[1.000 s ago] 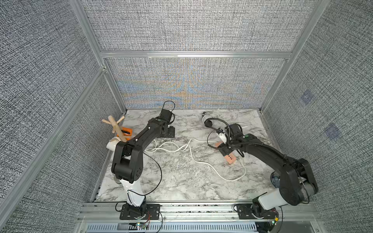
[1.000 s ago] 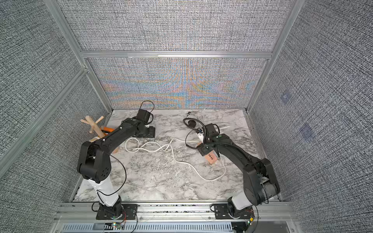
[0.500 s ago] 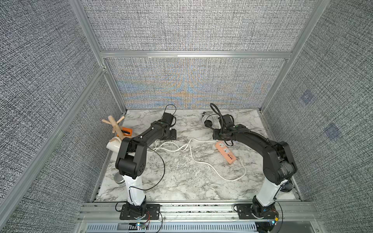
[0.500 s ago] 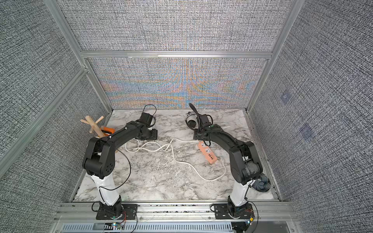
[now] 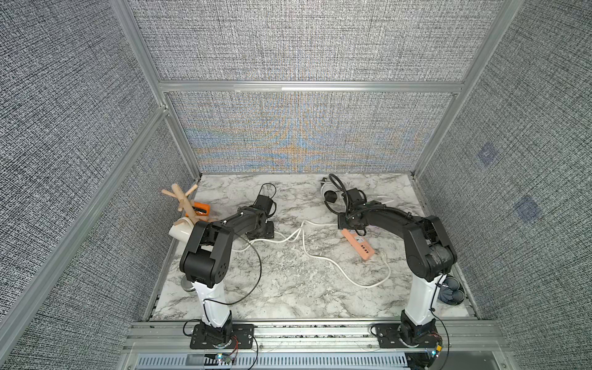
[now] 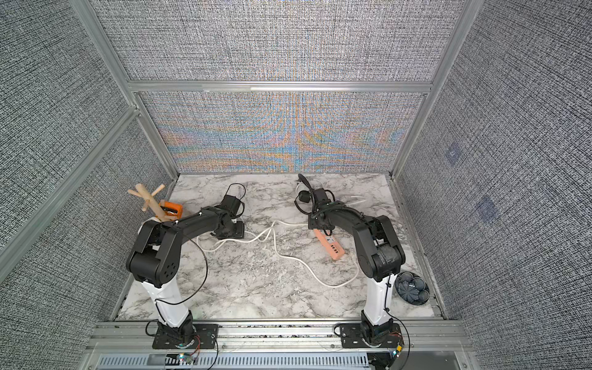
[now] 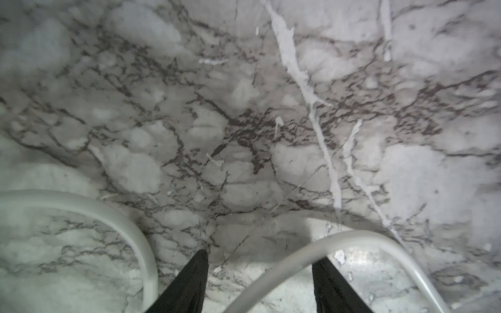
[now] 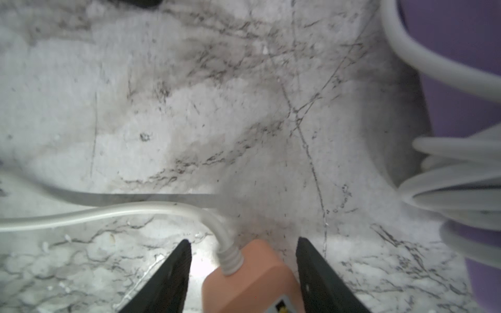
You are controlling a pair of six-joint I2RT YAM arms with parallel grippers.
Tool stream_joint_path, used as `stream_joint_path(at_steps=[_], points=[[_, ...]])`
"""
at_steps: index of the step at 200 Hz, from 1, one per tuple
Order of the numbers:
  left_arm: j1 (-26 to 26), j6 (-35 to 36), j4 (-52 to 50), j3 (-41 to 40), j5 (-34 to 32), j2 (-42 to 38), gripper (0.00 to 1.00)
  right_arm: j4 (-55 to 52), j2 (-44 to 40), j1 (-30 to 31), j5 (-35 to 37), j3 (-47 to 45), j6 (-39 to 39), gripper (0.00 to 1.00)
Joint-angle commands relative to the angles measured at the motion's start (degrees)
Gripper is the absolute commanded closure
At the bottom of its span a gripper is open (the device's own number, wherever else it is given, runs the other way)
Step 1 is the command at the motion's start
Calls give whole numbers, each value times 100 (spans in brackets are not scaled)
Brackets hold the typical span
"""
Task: Unwrap the cord wrapped around the power strip
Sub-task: Move the power cord to the center of the board.
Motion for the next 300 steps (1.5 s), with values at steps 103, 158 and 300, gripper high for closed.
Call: stream_joint_path(at_steps=[103,158,300], points=[[117,-654,-569,-1665,-383,-1527,38,-311,-1381,713,-117,-2431,-112,43],[116,-961,-1061,-1938,-247,-2372,35,-633,-1508,949,-675,-2557,-217,41],[-824,-188,-1042,583,120,-1475,17,300,-1627,710,-1338,-1036,640,35]])
